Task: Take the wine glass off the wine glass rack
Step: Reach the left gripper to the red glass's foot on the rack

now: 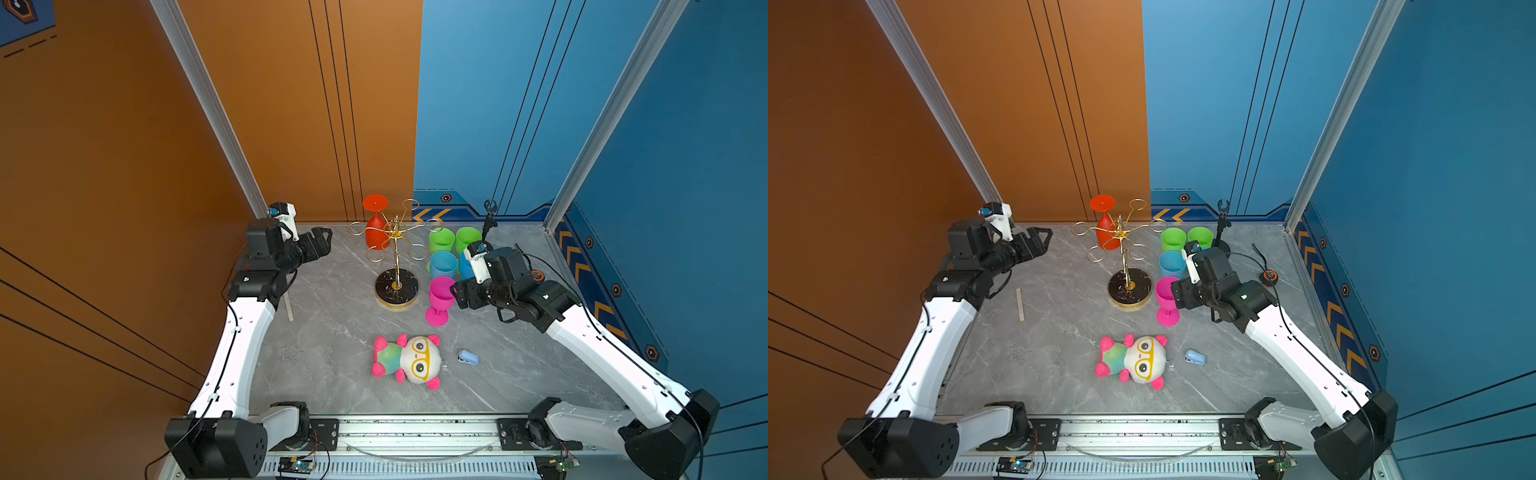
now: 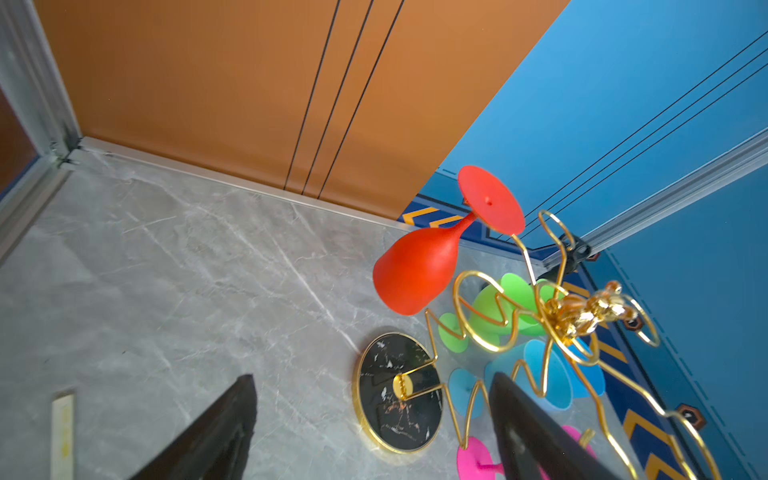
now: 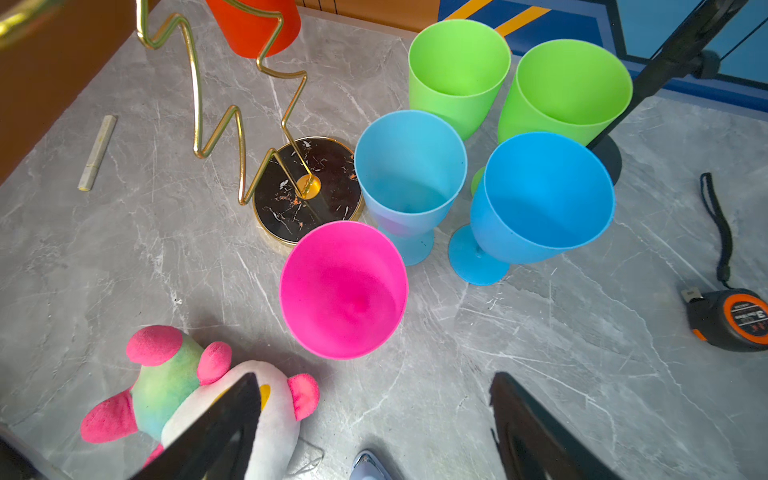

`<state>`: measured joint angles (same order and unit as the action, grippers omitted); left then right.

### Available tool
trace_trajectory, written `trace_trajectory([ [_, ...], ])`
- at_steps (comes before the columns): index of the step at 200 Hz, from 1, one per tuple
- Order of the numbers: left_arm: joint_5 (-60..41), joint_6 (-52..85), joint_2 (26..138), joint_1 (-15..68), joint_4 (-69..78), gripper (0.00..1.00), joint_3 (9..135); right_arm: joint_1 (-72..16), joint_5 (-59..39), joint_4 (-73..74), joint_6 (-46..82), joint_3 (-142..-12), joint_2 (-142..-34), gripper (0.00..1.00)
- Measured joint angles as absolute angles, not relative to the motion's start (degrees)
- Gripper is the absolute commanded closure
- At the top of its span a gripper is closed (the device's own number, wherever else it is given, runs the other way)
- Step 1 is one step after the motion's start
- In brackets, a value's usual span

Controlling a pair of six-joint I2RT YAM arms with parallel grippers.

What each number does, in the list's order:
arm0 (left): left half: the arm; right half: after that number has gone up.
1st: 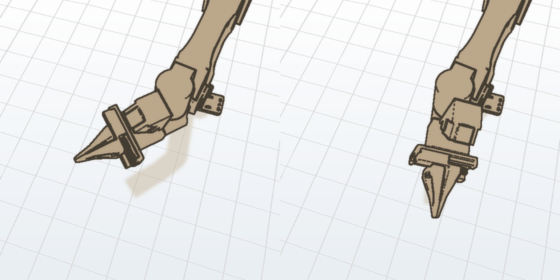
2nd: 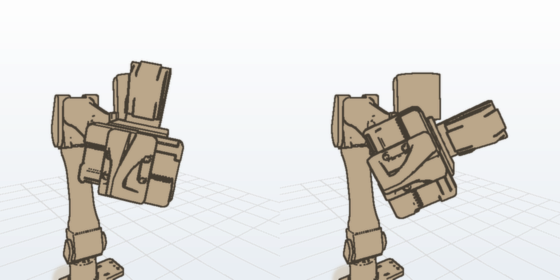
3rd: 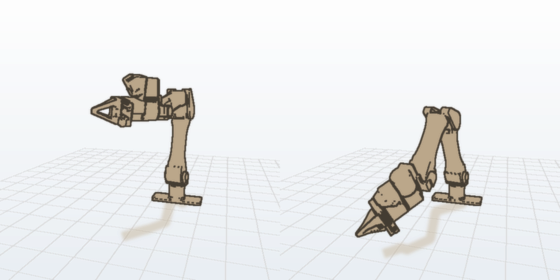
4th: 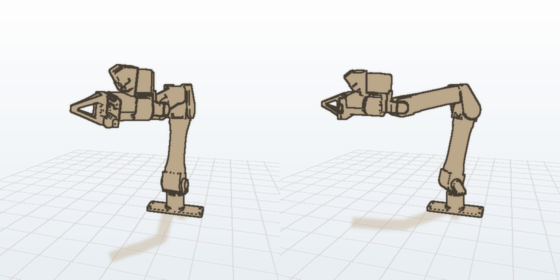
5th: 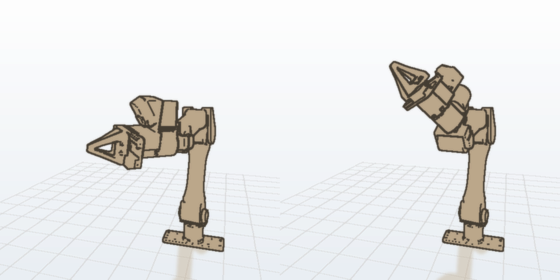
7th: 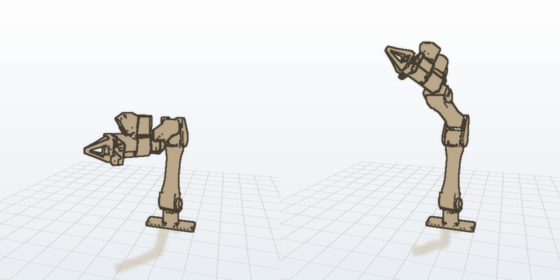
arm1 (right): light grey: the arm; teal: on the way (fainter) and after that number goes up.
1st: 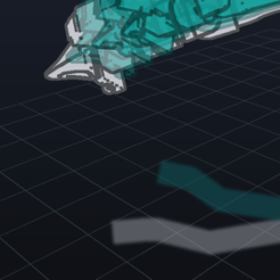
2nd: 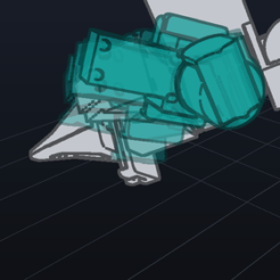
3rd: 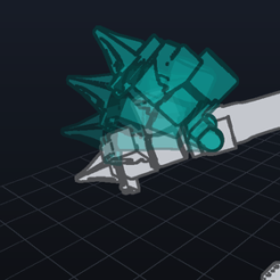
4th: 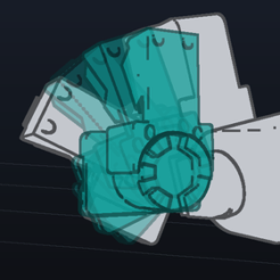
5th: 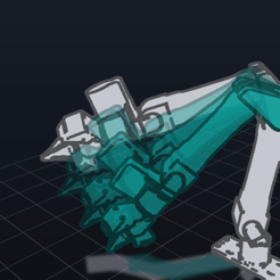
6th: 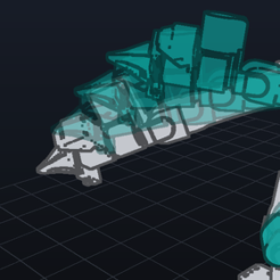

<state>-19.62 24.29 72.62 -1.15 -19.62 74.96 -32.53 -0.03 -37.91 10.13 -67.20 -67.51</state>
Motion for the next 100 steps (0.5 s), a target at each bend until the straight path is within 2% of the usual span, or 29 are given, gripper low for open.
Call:
trace_trajectory([
  [7,-20.9,25.1,74.7,-1.1,-19.2,0.17,76.7,-32.5,-0.4,-37.8,10.3,-66.7,-66.9,0.12],
  [57,-31.7,30.2,89.1,-1.1,-17.2,0.23,89.4,-32.5,-2.9,-37.4,10.9,-64.8,-63.6,0.12],
  [100,-38.2,33.3,96.0,-0.3,-17.0,0.3,95.2,-32.6,-3.8,-36.8,11.9,-63.4,-61.6,0.12],
])
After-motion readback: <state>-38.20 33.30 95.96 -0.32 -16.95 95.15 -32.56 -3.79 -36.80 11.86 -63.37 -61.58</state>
